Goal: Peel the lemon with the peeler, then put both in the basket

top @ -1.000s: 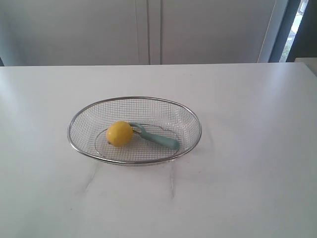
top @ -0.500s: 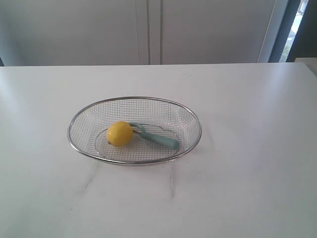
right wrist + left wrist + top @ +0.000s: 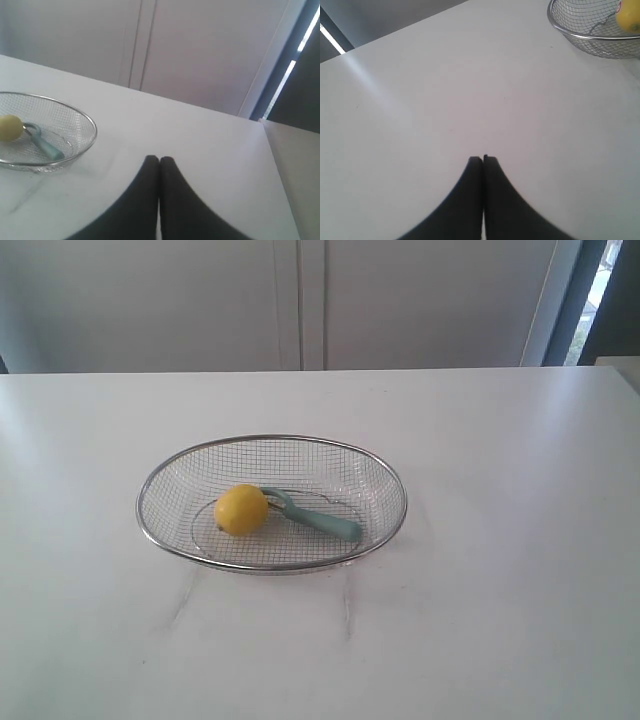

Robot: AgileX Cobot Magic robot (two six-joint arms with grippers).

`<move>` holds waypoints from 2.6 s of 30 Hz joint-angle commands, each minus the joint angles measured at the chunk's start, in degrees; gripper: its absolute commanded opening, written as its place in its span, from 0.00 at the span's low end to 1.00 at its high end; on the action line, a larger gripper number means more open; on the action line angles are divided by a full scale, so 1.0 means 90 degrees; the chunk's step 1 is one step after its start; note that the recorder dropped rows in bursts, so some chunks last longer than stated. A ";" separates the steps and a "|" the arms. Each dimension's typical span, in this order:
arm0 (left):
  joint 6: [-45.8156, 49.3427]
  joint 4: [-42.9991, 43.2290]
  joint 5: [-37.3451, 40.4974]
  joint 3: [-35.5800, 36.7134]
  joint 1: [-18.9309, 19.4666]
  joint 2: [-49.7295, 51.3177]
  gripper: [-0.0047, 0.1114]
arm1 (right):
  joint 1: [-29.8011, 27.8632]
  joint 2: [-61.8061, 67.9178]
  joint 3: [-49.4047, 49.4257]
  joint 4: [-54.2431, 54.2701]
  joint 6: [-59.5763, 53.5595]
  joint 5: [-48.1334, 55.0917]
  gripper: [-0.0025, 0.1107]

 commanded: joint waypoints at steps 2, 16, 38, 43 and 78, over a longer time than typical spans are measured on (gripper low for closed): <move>-0.0826 -0.0094 0.0127 0.0033 -0.0042 -0.0028 0.04 | -0.0175 -0.0255 0.0647 0.0002 0.0019 -0.0039 0.02; -0.2365 -0.0110 0.0127 0.0033 -0.0042 -0.0028 0.04 | -0.0178 -0.0255 0.1762 0.0002 0.0019 -0.1718 0.02; -0.2363 -0.0110 0.0078 0.0033 -0.0042 -0.0028 0.04 | -0.0577 -0.0255 0.3915 0.0002 0.0029 -0.3151 0.02; -0.2363 -0.0110 0.0049 0.0033 -0.0042 -0.0028 0.04 | -0.1112 -0.0255 0.3915 0.0002 0.0029 -0.3166 0.02; -0.2363 -0.0110 -0.0034 0.0033 -0.0042 -0.0028 0.04 | -0.1199 -0.0255 0.3915 0.0002 0.1879 -0.3166 0.02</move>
